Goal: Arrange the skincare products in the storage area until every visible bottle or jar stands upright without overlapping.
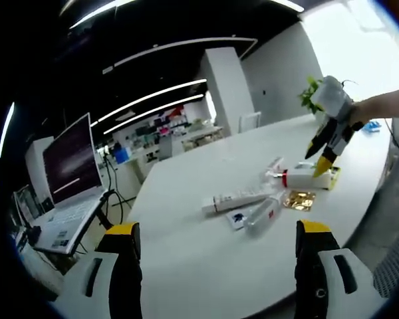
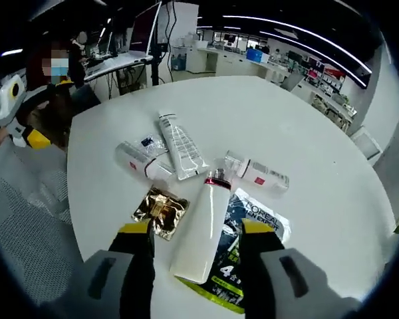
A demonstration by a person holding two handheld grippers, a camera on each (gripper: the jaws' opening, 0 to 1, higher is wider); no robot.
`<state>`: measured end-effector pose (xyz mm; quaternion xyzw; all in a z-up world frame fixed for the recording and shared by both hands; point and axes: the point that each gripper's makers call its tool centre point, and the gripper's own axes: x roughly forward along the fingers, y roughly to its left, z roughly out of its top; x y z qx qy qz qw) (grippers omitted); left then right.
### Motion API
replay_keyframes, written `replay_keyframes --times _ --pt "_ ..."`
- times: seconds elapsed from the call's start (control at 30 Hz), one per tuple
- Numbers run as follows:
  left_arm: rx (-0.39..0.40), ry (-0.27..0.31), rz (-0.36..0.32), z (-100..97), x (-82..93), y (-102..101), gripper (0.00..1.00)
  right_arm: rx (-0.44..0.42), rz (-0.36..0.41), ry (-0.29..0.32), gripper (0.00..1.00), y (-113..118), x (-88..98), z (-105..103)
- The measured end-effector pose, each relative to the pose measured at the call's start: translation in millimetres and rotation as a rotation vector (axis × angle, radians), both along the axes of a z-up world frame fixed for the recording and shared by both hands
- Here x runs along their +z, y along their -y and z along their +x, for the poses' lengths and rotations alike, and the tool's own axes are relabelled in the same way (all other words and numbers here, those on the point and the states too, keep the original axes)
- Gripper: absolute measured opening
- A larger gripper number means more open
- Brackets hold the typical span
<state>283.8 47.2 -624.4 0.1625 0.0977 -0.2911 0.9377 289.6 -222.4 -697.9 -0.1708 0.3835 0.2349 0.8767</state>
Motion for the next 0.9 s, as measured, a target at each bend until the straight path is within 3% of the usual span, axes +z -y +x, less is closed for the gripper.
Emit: replay_keyframes --times 0.4,0.63,0.9 --pt "0.006 0.009 -0.007 0.4 2.4 0 0.94 0.004 0.009 -0.165 0.36 3 -29.3 -4" --pt "0.009 0.005 -0.012 0.5 2.4 -1 0.96 0.008 -0.009 -0.266 0.37 3 -45.8 -10" --pt "0.006 0.003 -0.014 0.3 1.7 0 0.97 0.039 -0.049 -0.362 0.38 3 -48.5 -8"
